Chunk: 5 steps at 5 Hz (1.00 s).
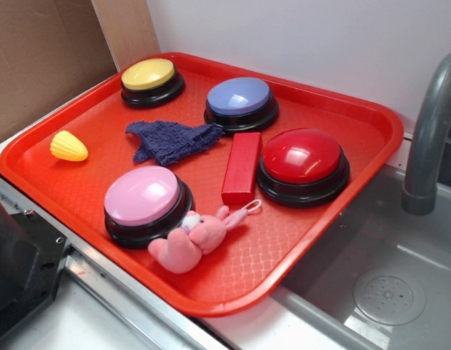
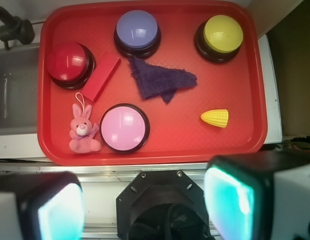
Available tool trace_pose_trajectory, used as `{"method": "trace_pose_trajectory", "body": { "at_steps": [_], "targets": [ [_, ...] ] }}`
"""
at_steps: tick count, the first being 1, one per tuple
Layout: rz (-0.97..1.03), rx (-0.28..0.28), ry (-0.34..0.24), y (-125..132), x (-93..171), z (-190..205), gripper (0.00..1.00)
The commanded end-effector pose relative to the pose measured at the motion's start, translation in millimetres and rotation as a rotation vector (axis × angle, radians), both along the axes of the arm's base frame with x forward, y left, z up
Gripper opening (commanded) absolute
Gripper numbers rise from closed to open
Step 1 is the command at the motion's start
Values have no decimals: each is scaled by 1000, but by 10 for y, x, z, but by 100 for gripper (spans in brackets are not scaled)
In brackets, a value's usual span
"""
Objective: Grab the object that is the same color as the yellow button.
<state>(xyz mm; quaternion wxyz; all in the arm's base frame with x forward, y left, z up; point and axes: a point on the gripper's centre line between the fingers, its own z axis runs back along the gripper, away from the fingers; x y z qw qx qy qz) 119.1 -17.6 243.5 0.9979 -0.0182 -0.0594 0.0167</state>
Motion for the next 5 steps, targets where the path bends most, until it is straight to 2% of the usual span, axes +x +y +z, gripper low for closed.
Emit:
{"method": "trace_pose_trajectory", "body": {
  "at_steps": [1,2,3,4,5],
  "targets": [
    [0,0,0,0,0,0,100],
    [-222,88,-51,400,35,-132,100],
    [-328,149,-21,676,63,-280,100],
    [-446,210,-18,922,109,-419,100],
    [-616,280,13,1136,216,-724,100]
  ]
}}
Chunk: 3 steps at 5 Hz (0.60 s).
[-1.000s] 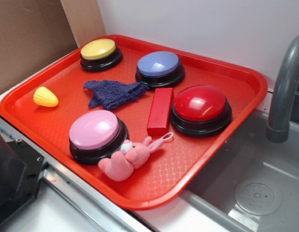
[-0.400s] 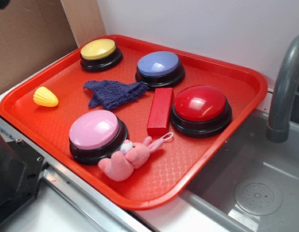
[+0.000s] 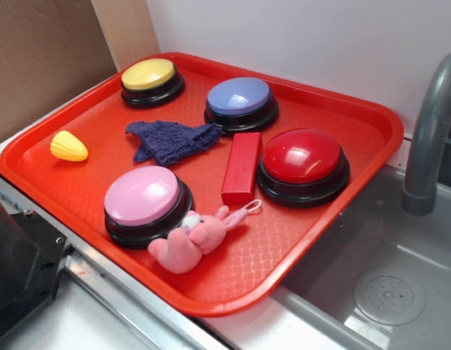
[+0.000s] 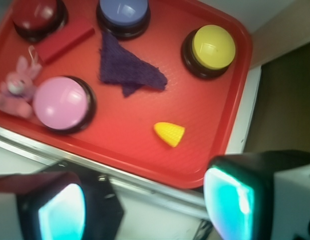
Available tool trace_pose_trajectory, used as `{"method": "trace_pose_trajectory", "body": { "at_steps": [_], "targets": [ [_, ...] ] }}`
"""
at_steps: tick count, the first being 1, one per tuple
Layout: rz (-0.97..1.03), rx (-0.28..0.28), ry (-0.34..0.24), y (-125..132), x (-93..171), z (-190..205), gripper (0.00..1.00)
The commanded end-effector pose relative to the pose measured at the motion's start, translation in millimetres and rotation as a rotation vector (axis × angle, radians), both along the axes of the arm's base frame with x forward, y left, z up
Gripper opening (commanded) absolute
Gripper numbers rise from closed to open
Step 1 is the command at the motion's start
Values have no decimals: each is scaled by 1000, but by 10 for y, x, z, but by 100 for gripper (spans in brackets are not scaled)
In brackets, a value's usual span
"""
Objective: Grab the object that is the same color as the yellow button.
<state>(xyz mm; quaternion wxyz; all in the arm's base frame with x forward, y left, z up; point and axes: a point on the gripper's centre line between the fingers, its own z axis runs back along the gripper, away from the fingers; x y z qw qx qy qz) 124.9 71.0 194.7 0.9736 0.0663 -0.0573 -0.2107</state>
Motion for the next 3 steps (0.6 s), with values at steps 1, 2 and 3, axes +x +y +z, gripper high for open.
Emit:
{"method": "trace_pose_trajectory", "body": {
  "at_steps": [1,2,3],
  "targets": [
    [-347,169,64,321,295,-528,100],
    [-479,218,74,339,397,-677,100],
    [-561,203,113,379,516,-949,100]
  ]
}}
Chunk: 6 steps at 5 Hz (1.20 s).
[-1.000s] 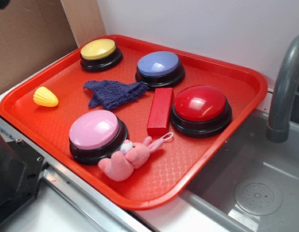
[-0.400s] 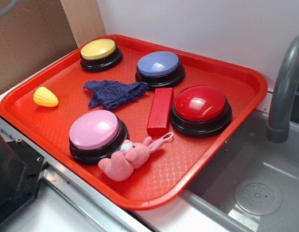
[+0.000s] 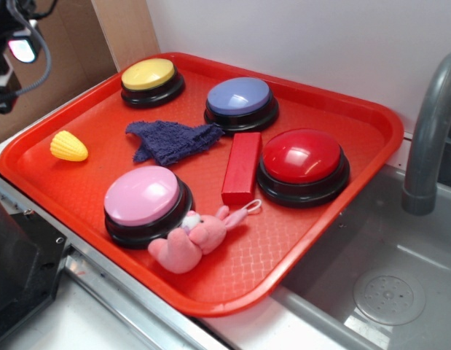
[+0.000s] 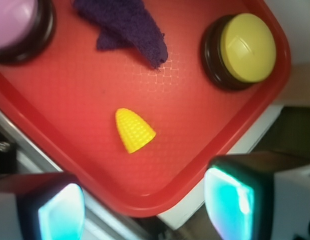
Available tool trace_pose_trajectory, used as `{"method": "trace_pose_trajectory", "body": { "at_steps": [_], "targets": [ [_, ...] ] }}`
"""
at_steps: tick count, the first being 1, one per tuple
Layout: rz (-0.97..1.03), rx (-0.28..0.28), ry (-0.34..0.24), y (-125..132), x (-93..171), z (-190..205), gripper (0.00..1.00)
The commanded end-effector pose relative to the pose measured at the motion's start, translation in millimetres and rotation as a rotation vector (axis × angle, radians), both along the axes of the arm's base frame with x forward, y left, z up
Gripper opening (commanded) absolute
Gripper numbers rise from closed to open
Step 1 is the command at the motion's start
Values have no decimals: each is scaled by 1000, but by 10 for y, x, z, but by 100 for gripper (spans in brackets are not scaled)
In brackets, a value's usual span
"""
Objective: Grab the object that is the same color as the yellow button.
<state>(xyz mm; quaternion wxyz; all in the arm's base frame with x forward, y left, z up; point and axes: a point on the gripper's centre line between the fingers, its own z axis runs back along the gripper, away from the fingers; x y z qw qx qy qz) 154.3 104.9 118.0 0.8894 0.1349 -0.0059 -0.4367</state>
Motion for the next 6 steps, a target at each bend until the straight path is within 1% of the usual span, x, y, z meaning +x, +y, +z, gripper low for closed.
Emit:
{"method": "trace_pose_trajectory", "body": {
  "at_steps": [1,2,3,5,6],
  "targets": [
    [-135,40,101,95,205,-337,100],
    [-161,44,152,146,195,-501,100],
    [-210,51,223,78,132,-644,100],
    [-179,79,199,75,154,-871,100],
    [-161,102,198,87,191,-956,100]
  ]
}}
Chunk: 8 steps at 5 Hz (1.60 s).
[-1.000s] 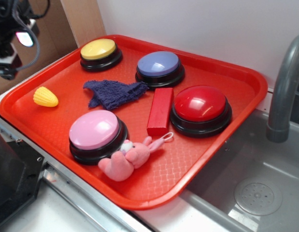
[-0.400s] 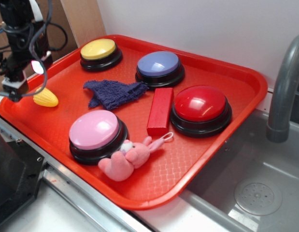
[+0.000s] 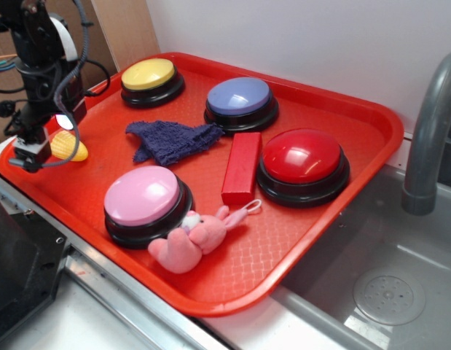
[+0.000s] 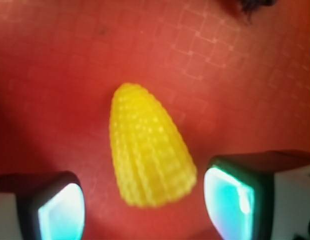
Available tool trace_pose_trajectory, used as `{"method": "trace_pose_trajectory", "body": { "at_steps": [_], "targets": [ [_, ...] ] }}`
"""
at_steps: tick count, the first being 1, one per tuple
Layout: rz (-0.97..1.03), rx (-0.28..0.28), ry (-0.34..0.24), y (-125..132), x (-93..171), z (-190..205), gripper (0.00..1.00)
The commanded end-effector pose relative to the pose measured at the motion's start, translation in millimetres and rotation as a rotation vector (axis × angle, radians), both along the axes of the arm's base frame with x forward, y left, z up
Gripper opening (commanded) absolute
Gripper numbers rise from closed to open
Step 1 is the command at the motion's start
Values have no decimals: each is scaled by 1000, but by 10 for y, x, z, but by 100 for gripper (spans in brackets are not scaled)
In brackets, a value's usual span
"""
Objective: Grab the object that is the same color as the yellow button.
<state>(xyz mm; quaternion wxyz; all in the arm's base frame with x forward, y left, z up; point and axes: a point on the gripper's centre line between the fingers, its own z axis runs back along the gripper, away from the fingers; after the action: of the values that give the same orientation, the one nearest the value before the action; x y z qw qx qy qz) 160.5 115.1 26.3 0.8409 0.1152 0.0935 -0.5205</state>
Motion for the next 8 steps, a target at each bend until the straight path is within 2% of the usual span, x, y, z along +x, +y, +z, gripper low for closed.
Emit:
{"method": "trace_pose_trajectory", "body": {
  "at_steps": [1,2,3,4,5,6,7,8],
  "targets": [
    [10,31,-7,-25,146,-133,100],
    [30,31,1,-13,157,-166,0],
    [83,24,2,8,156,-119,0],
    [333,13,-69,19,150,184,0],
    [583,23,-257,-87,95,623,0],
    [834,27,-303,-226,48,906,0],
    [1088,42,-238,-449,35,1212,0],
    [1281,-4,-237,-678,104,1364,0]
  ]
}}
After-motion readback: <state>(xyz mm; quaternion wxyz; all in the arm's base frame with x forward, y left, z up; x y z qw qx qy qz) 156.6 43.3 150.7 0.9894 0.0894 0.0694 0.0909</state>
